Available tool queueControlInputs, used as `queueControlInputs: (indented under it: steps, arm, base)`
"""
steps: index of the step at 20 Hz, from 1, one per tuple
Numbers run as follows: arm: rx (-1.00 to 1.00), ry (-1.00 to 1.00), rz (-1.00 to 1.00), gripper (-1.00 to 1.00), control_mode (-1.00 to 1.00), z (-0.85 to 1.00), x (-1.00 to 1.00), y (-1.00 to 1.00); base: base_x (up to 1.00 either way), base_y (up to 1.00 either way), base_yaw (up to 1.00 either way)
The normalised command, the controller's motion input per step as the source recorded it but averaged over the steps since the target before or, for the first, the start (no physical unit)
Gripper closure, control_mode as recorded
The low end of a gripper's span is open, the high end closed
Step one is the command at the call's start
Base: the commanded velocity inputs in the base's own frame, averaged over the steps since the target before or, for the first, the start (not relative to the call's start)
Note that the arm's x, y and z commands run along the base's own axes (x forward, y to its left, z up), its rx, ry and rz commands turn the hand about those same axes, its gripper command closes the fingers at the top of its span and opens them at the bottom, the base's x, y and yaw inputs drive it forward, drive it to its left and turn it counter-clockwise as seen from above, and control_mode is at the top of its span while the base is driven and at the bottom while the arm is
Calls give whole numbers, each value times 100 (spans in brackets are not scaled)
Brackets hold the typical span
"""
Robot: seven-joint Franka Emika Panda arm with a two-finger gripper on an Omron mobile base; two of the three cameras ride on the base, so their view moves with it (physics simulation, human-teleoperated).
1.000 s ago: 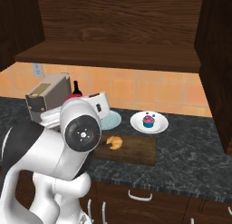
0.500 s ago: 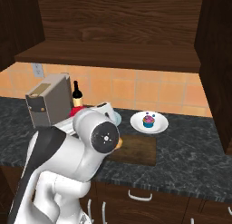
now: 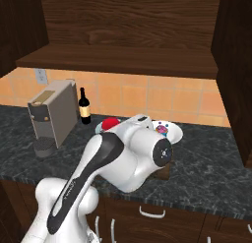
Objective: From the different types of pastries on the counter, select a croissant and place it on the cutting board. Then retrieve a jar of jam from the cabinet and place it alongside the croissant on the cutting board.
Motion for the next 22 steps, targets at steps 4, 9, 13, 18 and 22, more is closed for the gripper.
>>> queueControlInputs:
  steps: [4,9,13,18,22]
  arm:
    - [-2,4,12,100,-100,-46,46,-29]
    - [0,0,16,100,-100,-70,33,-42]
    - [-1,0,7,100,-100,-43,23,-6]
    - [-8,0,5,100,-100,-64,39,0]
    - [-3,0,5,100,-100,-61,43,-7]
  base:
    - [0,0,0]
    - [0,0,0]
    - [0,0,0]
    - [0,0,0]
    - [0,0,0]
